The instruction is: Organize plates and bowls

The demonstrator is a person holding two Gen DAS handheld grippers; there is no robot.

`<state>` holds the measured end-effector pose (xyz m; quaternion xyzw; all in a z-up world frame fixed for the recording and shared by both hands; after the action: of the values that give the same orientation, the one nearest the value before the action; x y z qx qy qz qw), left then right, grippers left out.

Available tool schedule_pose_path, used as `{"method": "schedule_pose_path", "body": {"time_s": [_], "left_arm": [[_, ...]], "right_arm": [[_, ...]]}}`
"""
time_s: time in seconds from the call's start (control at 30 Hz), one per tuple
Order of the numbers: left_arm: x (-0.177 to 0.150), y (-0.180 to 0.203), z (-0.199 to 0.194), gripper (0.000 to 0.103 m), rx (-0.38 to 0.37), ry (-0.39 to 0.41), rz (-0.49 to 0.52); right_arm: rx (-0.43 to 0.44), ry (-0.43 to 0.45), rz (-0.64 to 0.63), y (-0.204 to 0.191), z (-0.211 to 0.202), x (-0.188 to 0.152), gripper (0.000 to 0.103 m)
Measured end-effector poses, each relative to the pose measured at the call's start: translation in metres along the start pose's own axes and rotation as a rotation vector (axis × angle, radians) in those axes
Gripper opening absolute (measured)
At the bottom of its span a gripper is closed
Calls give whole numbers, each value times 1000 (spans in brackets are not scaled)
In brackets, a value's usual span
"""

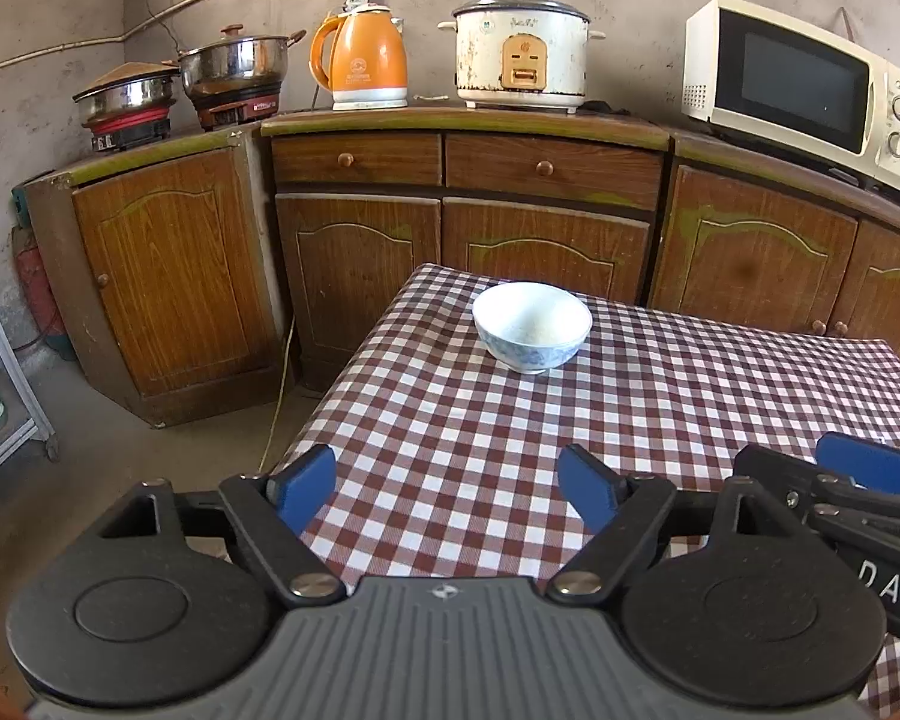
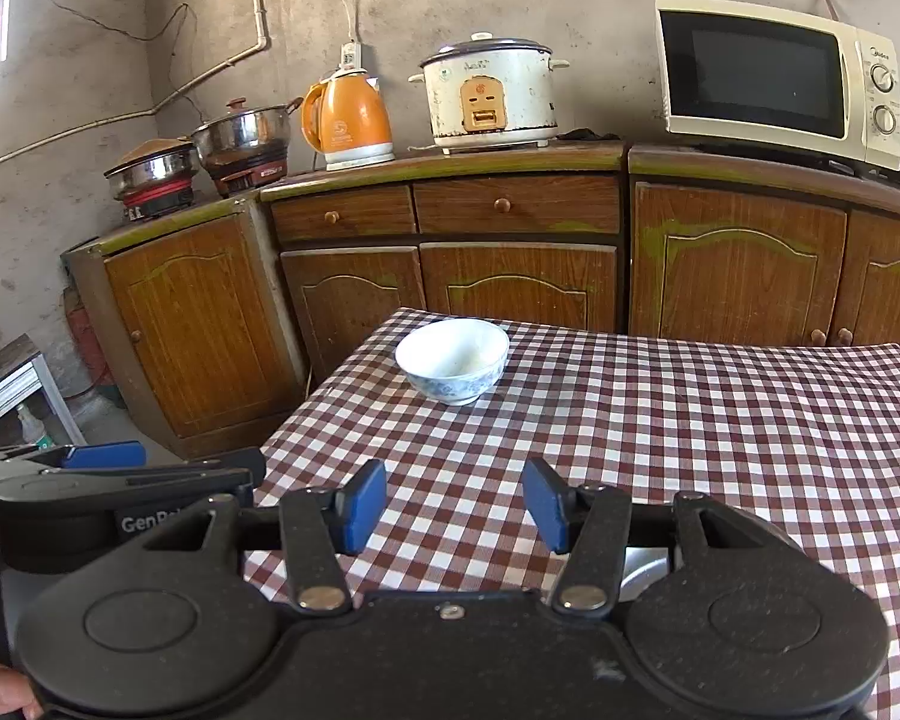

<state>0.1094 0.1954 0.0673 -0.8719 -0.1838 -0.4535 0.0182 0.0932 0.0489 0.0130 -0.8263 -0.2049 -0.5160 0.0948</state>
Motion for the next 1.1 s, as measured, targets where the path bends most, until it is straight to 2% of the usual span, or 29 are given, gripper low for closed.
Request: {"method": "schedule_pose_path", "body": {"time_s": [0.67, 1.1], "left_arm": [[16, 10, 58, 85, 37, -36, 38], [38, 5, 114, 86, 59, -57, 5]], "right_arm": [[0, -32, 31, 19, 77, 14, 63], [-5, -40, 10, 38, 143, 29, 63]]}}
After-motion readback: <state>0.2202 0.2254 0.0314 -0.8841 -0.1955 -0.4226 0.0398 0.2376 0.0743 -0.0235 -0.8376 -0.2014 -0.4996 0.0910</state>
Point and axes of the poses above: each gripper's, at about its wrist camera, not at the fingertips, and z roughly the way its jaws point, y to its right, x to its top, the point moved 3 cm from there along z, roughly the way its jaws point, and after that the axes turned 12 degrees about -z, right-handed, at the moved point
